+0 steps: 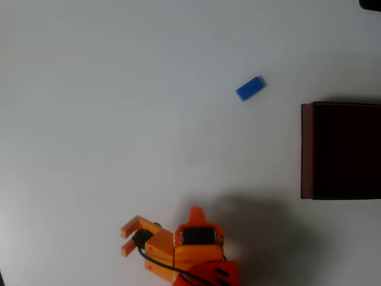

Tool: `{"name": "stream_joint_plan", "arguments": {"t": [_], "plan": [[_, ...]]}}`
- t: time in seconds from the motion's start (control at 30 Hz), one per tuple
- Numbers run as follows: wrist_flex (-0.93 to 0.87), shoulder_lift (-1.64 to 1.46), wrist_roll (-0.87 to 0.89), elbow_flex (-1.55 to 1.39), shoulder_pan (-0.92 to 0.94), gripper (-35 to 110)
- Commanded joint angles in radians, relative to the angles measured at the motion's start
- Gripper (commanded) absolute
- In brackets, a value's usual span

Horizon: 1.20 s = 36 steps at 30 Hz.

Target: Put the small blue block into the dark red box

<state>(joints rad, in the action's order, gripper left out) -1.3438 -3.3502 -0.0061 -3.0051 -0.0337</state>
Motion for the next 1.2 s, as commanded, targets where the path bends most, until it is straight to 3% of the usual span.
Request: {"name": "stream_joint_plan", "arguments": {"t": [0.0, 0.07, 0.13, 0.2, 0.37, 0.5, 0.8, 1.0, 1.17], "plan": [[-0.005, -0.005, 0.014, -0.002, -0.003, 1], [-0.005, -0.005, 0.009, -0.002, -0.028, 9], [-0.003, -0.005, 0.060, -0.002, -0.067, 5], [0.000, -0.005, 0.319, -0.009, -0.052, 6], [-0.021, -0.009, 0.620, 0.072, -0.023, 12], [-0.067, 0.028, 0.632, 0.207, 0.043, 13], [0.074, 0.572, 0.706, 0.549, 0.031, 14], [0.043, 0.845, 0.508, 0.805, 0.012, 13], [0.058, 0.954, 0.462, 0.865, 0.044, 13]]}}
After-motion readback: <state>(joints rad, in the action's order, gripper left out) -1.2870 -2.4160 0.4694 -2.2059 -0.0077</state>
